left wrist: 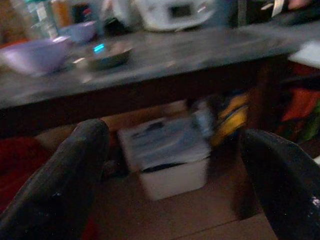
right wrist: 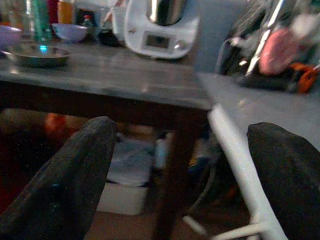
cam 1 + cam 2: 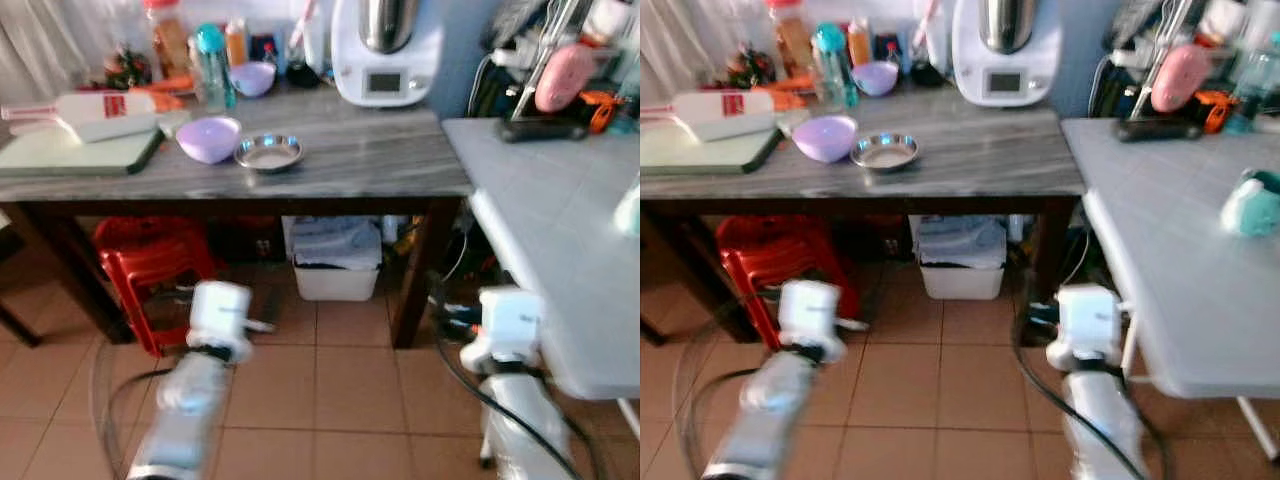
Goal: Setting the table
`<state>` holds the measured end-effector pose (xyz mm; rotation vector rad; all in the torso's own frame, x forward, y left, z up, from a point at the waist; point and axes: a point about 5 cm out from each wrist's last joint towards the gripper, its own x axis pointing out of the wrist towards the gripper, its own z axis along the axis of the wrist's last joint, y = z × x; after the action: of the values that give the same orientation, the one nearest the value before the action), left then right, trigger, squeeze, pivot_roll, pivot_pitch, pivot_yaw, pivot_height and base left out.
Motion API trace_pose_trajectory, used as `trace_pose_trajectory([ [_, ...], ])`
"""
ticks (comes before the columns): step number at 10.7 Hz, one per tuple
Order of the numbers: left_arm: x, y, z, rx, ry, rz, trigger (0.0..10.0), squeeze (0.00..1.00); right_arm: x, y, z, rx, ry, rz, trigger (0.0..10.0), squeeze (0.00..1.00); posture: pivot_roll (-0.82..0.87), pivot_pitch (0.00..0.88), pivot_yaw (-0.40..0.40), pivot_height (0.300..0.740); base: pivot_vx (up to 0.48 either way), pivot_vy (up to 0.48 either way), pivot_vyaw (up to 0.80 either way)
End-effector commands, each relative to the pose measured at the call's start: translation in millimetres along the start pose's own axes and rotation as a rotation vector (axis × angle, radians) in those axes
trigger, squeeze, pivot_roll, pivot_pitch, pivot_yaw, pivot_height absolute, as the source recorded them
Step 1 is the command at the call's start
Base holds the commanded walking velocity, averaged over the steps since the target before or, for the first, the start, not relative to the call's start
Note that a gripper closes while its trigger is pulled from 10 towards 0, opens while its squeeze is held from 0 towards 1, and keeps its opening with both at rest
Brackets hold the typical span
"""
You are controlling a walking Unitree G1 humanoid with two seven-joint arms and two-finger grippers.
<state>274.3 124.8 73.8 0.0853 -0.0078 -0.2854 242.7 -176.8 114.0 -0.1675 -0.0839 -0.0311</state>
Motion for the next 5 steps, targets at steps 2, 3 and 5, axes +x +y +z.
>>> trace_pose_trajectory([
  [2,-2.1,8.8,2.8,0.022,0.001,0.015,10.0,0.00,2.0,6.6,4.8,0.010,-0.017,0.007,10.0,0.00,0.05,0.000,0.044,0.740,0.000,-0.401,0.00],
  [3,-0.9,8.7,3.5,0.023,0.001,0.010,10.0,0.00,1.4,6.8,4.4,0.009,-0.016,0.006,10.0,0.00,0.05,0.000,0.048,0.740,0.000,-0.398,0.51],
  [5,1.6,7.3,6.4,0.022,-0.003,0.004,10.0,0.00,0.9,6.3,3.7,0.014,-0.011,-0.001,10.0,0.00,0.04,0.000,0.051,0.740,0.000,-0.388,0.00],
])
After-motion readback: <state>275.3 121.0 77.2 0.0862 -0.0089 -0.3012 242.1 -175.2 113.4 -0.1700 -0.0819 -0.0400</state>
